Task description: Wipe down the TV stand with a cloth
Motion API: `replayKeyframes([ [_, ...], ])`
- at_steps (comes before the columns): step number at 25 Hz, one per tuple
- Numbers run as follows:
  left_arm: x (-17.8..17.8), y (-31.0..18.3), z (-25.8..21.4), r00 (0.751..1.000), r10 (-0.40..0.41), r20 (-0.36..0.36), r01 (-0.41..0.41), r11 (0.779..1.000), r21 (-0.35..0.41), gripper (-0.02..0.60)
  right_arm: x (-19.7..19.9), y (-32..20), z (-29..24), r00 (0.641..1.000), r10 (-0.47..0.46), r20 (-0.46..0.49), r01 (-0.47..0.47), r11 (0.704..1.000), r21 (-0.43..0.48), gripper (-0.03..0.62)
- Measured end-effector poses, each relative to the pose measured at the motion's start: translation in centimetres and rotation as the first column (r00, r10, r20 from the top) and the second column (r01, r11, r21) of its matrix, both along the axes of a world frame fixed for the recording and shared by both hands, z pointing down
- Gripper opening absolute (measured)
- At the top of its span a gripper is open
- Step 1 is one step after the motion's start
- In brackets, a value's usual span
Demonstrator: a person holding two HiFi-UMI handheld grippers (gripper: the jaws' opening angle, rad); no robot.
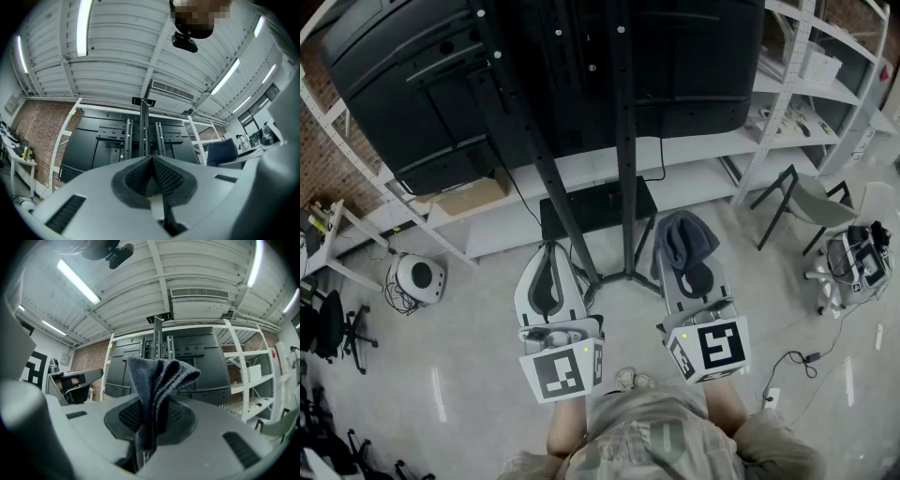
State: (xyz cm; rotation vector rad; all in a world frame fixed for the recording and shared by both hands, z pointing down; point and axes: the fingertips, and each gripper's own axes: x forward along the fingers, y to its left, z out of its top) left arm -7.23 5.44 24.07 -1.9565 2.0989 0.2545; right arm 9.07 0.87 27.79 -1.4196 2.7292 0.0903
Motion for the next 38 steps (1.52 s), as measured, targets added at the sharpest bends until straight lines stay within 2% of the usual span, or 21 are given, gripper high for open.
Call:
replayKeyframes([
  [13,-4.0,0.6,-0.1,1.000,-0.013,-0.012,0.013,1.000,0.019,0.015,-2.4,0.4,0.0,0.998,0.036,-0.044,-0.035,0.999,0.027,0.057],
  [21,-7.7,1.0,1.1,0.998,0.014,-0.057,-0.014,1.000,0.005,0.015,-4.5,1.5,0.4,0.996,0.079,-0.044,-0.078,0.997,0.018,0.057],
  [24,-7.4,0.7,2.1,0.998,0.021,-0.060,-0.022,1.000,-0.017,0.015,-4.1,1.5,0.9,0.995,0.078,-0.061,-0.077,0.997,0.011,0.057],
  [29,-6.6,-0.9,2.4,0.999,0.005,-0.039,-0.006,1.000,-0.026,0.015,-3.8,-0.6,1.4,0.999,0.048,-0.022,-0.048,0.999,0.013,0.057],
  [34,-5.2,-4.6,1.2,1.000,-0.019,0.015,0.019,1.000,-0.014,0.015,-3.4,-5.0,0.4,1.000,0.003,0.023,-0.004,0.998,0.058,0.058],
  [38,-3.4,-8.7,-0.1,1.000,-0.016,0.008,0.016,1.000,0.011,0.015,-2.1,-9.5,-0.7,0.998,-0.037,0.044,0.033,0.995,0.094,0.058],
])
